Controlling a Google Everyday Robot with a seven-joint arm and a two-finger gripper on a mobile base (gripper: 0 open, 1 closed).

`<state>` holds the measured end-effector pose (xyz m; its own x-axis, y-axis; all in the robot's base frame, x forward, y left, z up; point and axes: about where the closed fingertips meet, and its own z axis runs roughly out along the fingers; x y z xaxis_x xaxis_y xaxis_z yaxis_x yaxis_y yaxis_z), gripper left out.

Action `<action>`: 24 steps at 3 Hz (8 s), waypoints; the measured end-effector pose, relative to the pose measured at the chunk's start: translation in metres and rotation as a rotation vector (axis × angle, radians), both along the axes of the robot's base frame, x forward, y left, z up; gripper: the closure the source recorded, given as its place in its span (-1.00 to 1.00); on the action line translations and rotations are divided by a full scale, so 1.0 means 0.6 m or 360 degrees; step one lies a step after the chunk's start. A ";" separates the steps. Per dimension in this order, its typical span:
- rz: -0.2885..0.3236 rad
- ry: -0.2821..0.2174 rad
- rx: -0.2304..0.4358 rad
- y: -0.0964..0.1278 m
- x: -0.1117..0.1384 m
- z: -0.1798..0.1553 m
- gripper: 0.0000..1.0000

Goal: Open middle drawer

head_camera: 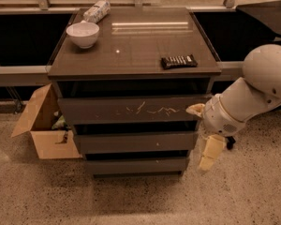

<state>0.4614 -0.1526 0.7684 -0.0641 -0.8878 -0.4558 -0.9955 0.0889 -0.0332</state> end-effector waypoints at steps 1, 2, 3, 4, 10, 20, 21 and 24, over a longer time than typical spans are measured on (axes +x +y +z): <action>0.0023 0.0023 0.0016 0.004 0.006 -0.020 -1.00; 0.0098 0.0079 0.0001 0.014 0.033 -0.100 -1.00; 0.0171 0.0115 0.0007 0.021 0.051 -0.167 -1.00; 0.0213 0.0152 0.0021 0.025 0.067 -0.231 -1.00; 0.0516 -0.0108 -0.0089 -0.003 0.244 -0.505 -1.00; 0.0176 -0.0247 -0.0144 -0.081 0.339 -0.570 0.78; 0.0240 -0.0221 -0.0040 -0.054 0.305 -0.551 0.95; 0.0240 -0.0221 -0.0040 -0.054 0.305 -0.551 -0.45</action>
Offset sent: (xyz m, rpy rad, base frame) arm 0.0343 0.0106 -0.1017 -0.0060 0.0835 0.0922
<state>0.6443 -0.1850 0.4377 0.1325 -0.8938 -0.4285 -0.9832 -0.0636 -0.1712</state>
